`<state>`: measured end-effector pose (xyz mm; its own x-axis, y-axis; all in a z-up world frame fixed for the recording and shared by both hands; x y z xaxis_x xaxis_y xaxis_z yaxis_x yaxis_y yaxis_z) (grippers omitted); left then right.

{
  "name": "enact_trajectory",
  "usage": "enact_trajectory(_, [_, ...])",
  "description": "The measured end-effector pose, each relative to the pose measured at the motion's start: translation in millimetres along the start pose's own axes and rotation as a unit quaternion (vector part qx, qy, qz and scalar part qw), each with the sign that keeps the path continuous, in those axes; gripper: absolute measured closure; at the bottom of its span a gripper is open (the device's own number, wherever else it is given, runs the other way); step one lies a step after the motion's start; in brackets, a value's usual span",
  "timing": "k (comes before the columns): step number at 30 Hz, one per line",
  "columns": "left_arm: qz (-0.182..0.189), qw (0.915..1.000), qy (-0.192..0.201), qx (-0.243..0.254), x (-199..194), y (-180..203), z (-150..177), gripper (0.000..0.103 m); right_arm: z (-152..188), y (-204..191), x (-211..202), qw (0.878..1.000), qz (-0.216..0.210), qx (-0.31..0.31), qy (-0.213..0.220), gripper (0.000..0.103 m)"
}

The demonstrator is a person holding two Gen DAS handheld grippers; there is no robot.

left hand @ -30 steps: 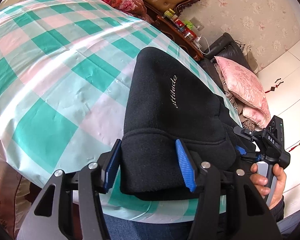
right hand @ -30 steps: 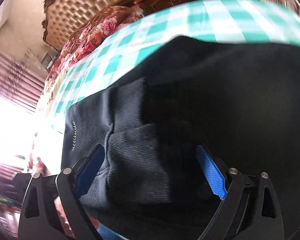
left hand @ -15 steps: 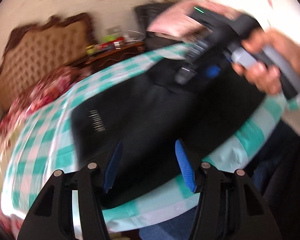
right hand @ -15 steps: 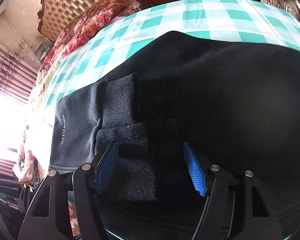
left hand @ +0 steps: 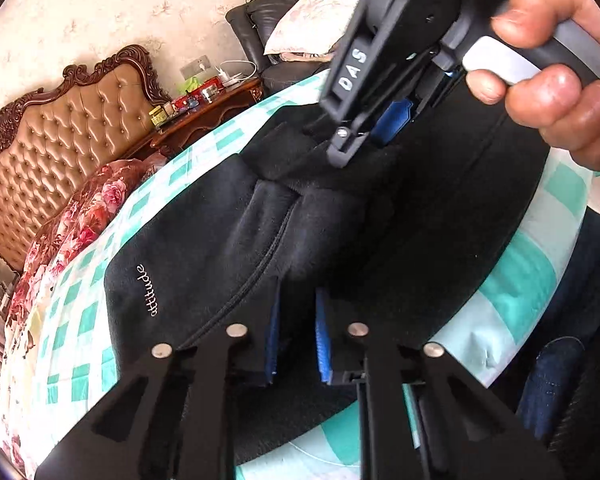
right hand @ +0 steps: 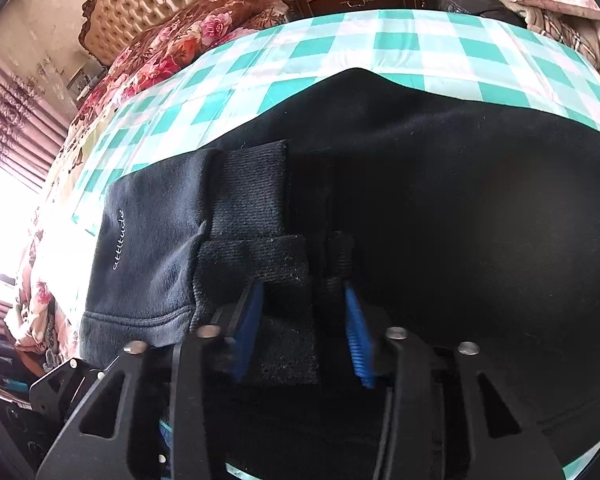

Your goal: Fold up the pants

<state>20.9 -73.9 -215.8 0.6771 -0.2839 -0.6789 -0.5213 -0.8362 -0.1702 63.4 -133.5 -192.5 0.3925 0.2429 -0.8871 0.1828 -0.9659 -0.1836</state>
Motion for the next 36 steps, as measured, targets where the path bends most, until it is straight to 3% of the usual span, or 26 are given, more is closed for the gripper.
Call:
enact_trajectory(5, [0.002, 0.9998, 0.019, 0.002, -17, -4, -4, 0.092, 5, 2, -14, 1.000, -0.002, 0.006, 0.006, 0.081])
enact_trajectory(8, [0.013, 0.9999, 0.000, 0.008, -10, -7, 1, 0.091, 9, -1, -18, 1.000, 0.004, -0.004, 0.007, 0.081])
enact_trajectory(11, [0.001, 0.9997, 0.013, 0.022, -11, 2, 5, 0.071, 10, 4, -6, 1.000, 0.015, -0.002, -0.002, 0.079])
enact_trajectory(12, [0.018, 0.9998, 0.012, 0.003, -16, -1, 3, 0.065, 10, 6, -7, 1.000, 0.017, 0.000, 0.001, 0.079])
enact_trajectory(14, [0.053, 0.9975, 0.024, -0.040, -32, -12, -2, 0.064, 8, 10, -16, 1.000, 0.020, 0.005, 0.016, 0.074])
enact_trajectory(16, [0.050, 0.9933, 0.046, -0.094, -54, -40, -1, 0.053, 1, 15, -33, 0.997, 0.068, 0.012, 0.041, 0.064])
enact_trajectory(18, [0.020, 0.9825, 0.066, -0.173, -71, -83, 4, 0.042, -8, 10, -45, 0.994, 0.087, 0.004, 0.065, 0.057])
enact_trajectory(19, [0.007, 0.9682, 0.067, -0.241, -76, -116, 12, 0.042, -17, 2, -49, 0.993, 0.089, -0.009, 0.080, 0.053])
enact_trajectory(21, [-0.003, 0.9477, 0.056, -0.314, -77, -153, 26, 0.044, -34, -23, -46, 0.990, 0.088, -0.048, 0.098, 0.050])
enact_trajectory(23, [0.005, 0.9261, 0.035, -0.376, -68, -180, 39, 0.045, -48, -49, -33, 0.987, 0.085, -0.093, 0.103, 0.046])
enact_trajectory(24, [0.012, 0.9201, 0.024, -0.391, -62, -185, 42, 0.052, -52, -55, -26, 0.986, 0.086, -0.107, 0.098, 0.046])
enact_trajectory(26, [0.019, 0.9172, -0.003, -0.398, -50, -186, 46, 0.055, -64, -74, -3, 0.984, 0.085, -0.138, 0.073, 0.046])
enact_trajectory(29, [-0.010, 0.9151, -0.077, -0.396, -29, -179, 60, 0.053, -72, -85, 28, 0.979, 0.116, -0.164, 0.043, 0.047])
enact_trajectory(30, [-0.008, 0.9117, -0.077, -0.404, -29, -179, 61, 0.053, -72, -84, 36, 0.979, 0.118, -0.162, 0.034, 0.047])
enact_trajectory(33, [-0.018, 0.9150, -0.080, -0.395, -30, -176, 60, 0.053, -62, -77, 49, 0.977, 0.133, -0.165, 0.027, 0.045])
enact_trajectory(36, [-0.017, 0.9120, -0.086, -0.401, -28, -175, 62, 0.052, -58, -74, 52, 0.975, 0.138, -0.172, 0.031, 0.043])
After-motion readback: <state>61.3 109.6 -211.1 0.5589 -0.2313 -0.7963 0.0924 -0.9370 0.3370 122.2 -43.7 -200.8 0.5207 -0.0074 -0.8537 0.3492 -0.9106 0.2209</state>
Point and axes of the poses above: each gripper's, at about its wrist camera, not at the fingertips, and x roughly the way its jaws point, y to its right, z to its underside, the point moved 3 cm from there along x, roughly the way its jaws point, and after that the axes turned 13 degrees about -x, right-handed, at the moved point
